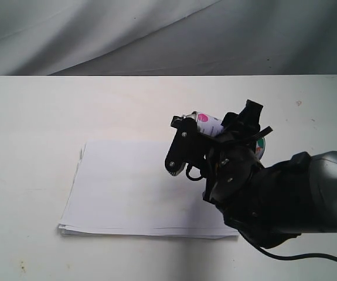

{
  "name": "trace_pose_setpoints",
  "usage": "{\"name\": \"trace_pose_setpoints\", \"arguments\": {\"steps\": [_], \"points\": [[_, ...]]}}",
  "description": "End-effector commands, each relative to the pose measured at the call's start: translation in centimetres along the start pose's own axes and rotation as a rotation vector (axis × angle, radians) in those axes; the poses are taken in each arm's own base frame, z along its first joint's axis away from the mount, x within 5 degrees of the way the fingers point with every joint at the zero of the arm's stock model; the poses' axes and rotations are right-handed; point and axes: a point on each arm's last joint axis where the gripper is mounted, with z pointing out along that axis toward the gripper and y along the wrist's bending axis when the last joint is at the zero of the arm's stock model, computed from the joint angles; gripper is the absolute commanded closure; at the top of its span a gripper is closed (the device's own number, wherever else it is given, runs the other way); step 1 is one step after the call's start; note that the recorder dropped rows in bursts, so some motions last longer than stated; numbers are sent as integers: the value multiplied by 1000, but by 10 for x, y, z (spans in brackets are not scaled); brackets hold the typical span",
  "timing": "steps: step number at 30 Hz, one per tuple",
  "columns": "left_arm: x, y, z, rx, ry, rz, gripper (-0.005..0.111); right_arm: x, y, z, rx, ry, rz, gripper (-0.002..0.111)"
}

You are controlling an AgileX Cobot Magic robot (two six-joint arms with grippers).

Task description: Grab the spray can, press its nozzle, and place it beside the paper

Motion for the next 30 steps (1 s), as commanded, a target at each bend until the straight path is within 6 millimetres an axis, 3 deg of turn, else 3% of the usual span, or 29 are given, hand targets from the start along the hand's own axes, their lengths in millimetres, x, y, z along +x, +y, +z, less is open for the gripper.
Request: {"name": "trace_pose_setpoints", "arguments": {"steps": [1,3,6,9,12,19,26,30], "points": [[-47,-43,19,171,111,102,107,-4,-8,-2,56,-21,-6,108],[-66,-68,54,261,284,252,107,-4,-8,-2,56,-20,-8,108],[-77,-84,92,298,439,270,107,-4,-8,-2,56,-20,-8,108],[-72,-90,156,314,596,240,107,-4,-8,-2,56,-20,-8,108],[-46,-93,202,485,621,246,107,-4,-8,-2,56,-20,-8,108],[5,-88,244,758,660,186,107,-4,-8,-2,56,-20,-8,108],[65,-66,278,892,706,192,107,-4,-8,-2,56,-20,-8,108],[85,-63,291,1043,728,131,107,-4,-8,-2,56,-20,-8,108]]}}
